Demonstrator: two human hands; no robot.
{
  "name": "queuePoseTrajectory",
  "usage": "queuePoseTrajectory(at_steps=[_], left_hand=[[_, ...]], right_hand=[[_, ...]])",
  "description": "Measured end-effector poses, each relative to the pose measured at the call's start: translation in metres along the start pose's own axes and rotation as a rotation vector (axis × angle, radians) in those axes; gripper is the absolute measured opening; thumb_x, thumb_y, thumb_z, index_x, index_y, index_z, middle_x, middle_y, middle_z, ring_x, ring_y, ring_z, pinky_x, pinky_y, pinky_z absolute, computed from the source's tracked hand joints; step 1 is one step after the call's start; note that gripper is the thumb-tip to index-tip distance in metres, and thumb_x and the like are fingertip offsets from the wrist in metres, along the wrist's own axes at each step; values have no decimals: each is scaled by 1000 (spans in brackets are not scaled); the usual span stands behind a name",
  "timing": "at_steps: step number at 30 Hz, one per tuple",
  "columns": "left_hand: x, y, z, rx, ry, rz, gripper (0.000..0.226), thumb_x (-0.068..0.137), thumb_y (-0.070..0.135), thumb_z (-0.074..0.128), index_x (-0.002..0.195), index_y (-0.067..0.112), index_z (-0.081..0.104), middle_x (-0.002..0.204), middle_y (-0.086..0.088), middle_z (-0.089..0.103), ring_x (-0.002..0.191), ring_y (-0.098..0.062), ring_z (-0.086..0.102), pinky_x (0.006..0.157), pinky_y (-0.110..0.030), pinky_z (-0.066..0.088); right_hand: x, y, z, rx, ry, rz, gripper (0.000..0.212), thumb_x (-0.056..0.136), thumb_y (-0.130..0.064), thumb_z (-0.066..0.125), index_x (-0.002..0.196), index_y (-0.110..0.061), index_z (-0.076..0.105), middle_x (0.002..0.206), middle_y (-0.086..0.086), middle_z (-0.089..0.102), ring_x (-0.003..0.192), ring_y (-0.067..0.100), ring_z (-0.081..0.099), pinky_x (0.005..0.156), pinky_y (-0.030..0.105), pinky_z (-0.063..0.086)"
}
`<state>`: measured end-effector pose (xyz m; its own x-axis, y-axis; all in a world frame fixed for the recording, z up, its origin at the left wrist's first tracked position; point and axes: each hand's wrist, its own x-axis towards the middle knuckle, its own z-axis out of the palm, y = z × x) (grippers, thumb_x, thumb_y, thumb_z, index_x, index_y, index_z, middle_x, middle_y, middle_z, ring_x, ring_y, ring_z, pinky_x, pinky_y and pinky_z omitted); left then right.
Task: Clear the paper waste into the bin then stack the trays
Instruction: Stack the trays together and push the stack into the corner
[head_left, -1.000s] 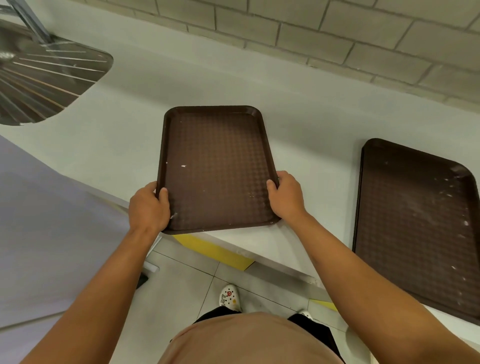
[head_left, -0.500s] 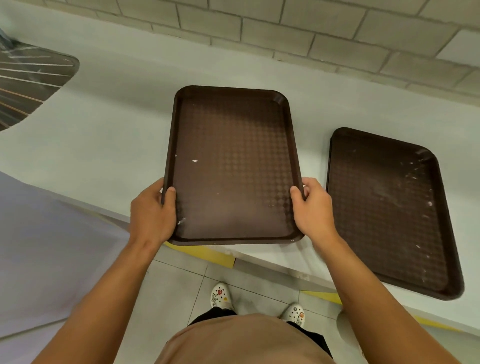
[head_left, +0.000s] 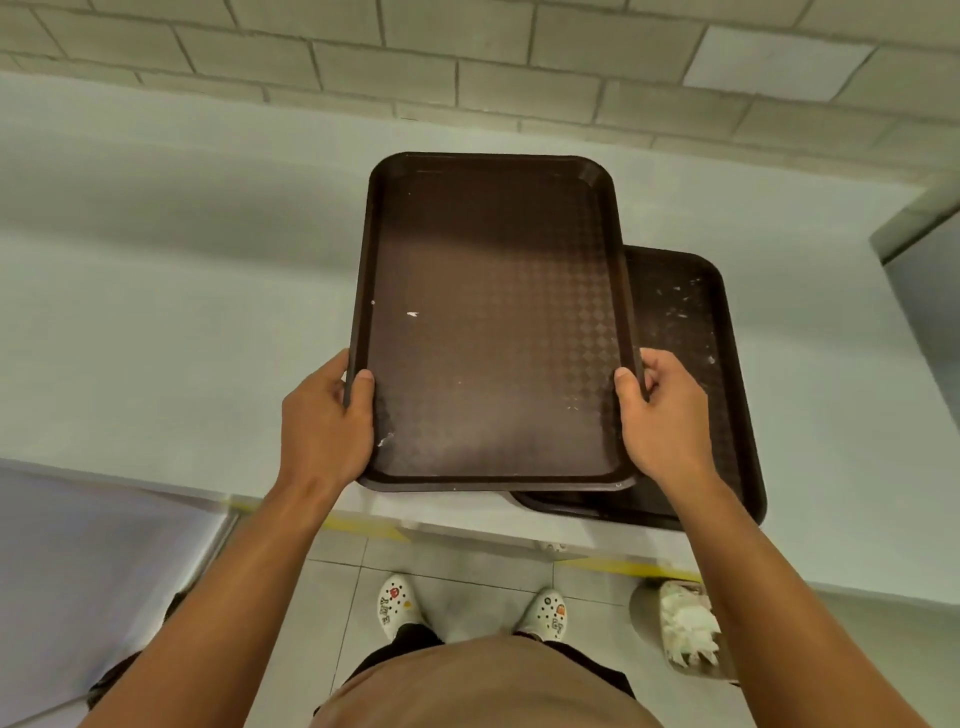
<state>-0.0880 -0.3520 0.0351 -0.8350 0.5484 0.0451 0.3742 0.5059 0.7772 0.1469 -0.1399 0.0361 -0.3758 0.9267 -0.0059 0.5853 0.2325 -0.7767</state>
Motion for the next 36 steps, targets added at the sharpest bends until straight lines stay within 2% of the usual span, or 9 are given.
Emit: queuePoseTrajectory(at_steps=[3, 6, 10, 12, 15, 19, 22, 31, 36], left_hand=[[-5, 18, 30, 1, -32, 13, 28, 104, 31, 45, 124, 33, 64, 80, 14, 65, 71, -1, 61, 71, -7, 43], [-11, 32, 60, 14, -58, 20, 30, 104, 29, 46, 126, 32, 64, 72, 18, 58, 66, 0, 57, 69, -7, 41], [-20, 44, 92, 42, -101, 23, 27, 103, 29, 46, 123, 32, 65, 71, 20, 60, 66, -2, 60, 68, -13, 46], [-24, 47, 106, 56, -111, 25, 26, 103, 29, 46, 121, 32, 65, 74, 19, 63, 67, -1, 61, 72, -19, 50], [-29, 50, 125, 81, -129, 26, 29, 103, 30, 46, 126, 28, 64, 86, 11, 69, 75, -4, 63, 74, -16, 48], [-33, 50, 144, 118, -149, 15, 32, 103, 31, 46, 130, 27, 63, 96, 6, 71, 81, -12, 65, 86, -26, 54], [-34, 49, 152, 134, -154, 15, 32, 104, 30, 47, 132, 26, 61, 98, 5, 71, 80, -12, 63, 83, -22, 50], [-37, 41, 163, 208, -145, 30, 39, 103, 35, 47, 140, 26, 56, 105, 2, 71, 85, -16, 66, 87, -34, 57], [-40, 37, 167, 190, -110, 20, 38, 103, 35, 48, 140, 30, 54, 95, -1, 61, 82, -15, 58, 81, -31, 55]], right_hand=[[4, 23, -24, -22, 22, 39, 22, 102, -30, 55, 123, -24, 59, 85, -11, 62, 77, 6, 62, 70, 19, 50], [6, 46, -45, -40, 41, 66, 25, 103, -32, 54, 126, -23, 59, 102, -11, 65, 88, 6, 61, 85, 25, 54], [10, 75, -65, -48, 50, 90, 28, 103, -30, 54, 128, -20, 60, 109, -4, 68, 97, 12, 63, 89, 29, 55], [12, 88, -73, -62, 52, 95, 29, 103, -30, 53, 128, -18, 60, 110, -2, 69, 96, 13, 64, 85, 26, 53], [16, 108, -80, -114, 50, 109, 30, 103, -30, 52, 128, -16, 60, 109, -4, 67, 92, 10, 60, 75, 15, 45], [17, 127, -83, -130, 36, 136, 30, 103, -31, 52, 128, -18, 60, 115, 0, 68, 100, 17, 64, 88, 30, 54], [18, 136, -82, -155, 40, 129, 29, 103, -30, 52, 128, -17, 61, 118, 1, 67, 96, 12, 58, 85, 27, 48], [10, 150, -80, -275, 53, 105, 31, 104, -32, 49, 132, -19, 56, 116, 4, 55, 88, 13, 53, 79, 26, 45], [10, 157, -78, -293, 35, 95, 37, 105, -33, 47, 141, -23, 49, 125, 5, 51, 91, 11, 52, 82, 23, 47]])
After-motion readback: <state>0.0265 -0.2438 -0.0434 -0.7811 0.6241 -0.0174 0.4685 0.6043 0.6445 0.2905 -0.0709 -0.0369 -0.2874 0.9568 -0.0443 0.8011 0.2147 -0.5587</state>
